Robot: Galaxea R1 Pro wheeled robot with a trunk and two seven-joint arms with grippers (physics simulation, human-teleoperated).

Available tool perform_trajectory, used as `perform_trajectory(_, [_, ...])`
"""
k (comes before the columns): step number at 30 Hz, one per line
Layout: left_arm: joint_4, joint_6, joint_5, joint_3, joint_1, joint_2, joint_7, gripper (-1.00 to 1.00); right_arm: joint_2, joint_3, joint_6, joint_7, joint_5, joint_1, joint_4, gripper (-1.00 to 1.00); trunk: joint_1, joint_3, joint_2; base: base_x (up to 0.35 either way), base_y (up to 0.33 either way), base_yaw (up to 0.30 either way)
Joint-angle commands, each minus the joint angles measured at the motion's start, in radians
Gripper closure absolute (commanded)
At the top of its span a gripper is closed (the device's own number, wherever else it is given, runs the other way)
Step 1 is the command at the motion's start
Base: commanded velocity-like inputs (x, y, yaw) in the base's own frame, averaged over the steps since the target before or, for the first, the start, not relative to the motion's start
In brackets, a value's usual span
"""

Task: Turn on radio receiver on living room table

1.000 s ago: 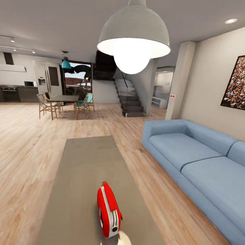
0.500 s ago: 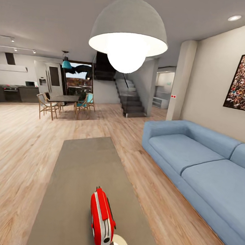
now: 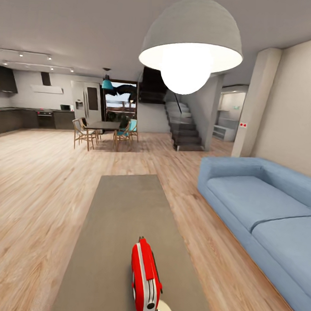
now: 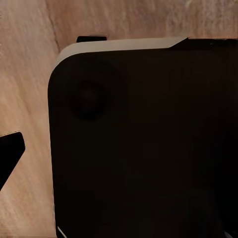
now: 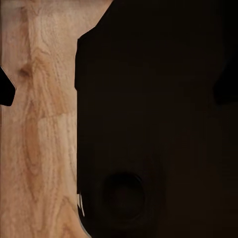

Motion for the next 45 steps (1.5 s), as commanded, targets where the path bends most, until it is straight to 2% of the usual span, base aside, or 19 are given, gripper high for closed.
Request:
perform_trajectory(1, [0.000,0.000,0.000,0.000,0.000,0.000,0.000,-1.00,0.000,0.000,0.000,0.000,0.000,0.000,0.000,-1.00,0.000,0.000,0.000,0.000,0.000,0.283])
perform_trajectory(25, [0.000,0.000,0.000,0.000,-0.001,-0.001,0.000,-1.00,-0.001,0.000,0.001,0.000,-0.001,0.000,0.000,-1.00,0.000,0.000,0.000,0.000,0.000,0.273])
perform_trajectory(45, [0.000,0.000,0.000,0.000,0.000,0.002,-0.001,-1.00,-0.001,0.000,0.002,0.001,-0.001,0.000,0.000,-1.00,0.000,0.000,0.000,0.203,-0.169,0.012])
